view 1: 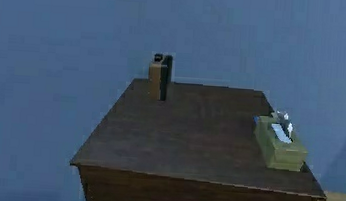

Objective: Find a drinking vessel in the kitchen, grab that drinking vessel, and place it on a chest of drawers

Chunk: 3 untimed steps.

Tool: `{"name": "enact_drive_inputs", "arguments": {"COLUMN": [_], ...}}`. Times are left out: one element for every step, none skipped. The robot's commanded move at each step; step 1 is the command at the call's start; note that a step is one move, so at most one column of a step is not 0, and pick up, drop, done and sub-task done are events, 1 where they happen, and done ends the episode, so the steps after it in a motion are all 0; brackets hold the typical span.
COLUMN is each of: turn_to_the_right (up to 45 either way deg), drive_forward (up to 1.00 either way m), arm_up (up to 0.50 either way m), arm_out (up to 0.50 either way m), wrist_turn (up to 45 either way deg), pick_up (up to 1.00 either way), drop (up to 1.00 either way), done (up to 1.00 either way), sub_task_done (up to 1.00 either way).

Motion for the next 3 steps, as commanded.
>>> {"name": "enact_drive_inputs", "arguments": {"turn_to_the_right": [-45.0,-45.0,-45.0], "drive_forward": [0.0,0.0,0.0], "arm_up": [0.0,0.0,0.0], "arm_out": [0.0,0.0,0.0], "wrist_turn": [0.0,0.0,0.0], "pick_up": [0.0,0.0,0.0], "drop": [0.0,0.0,0.0], "done": [0.0,0.0,0.0], "sub_task_done": [0.0,0.0,0.0]}}
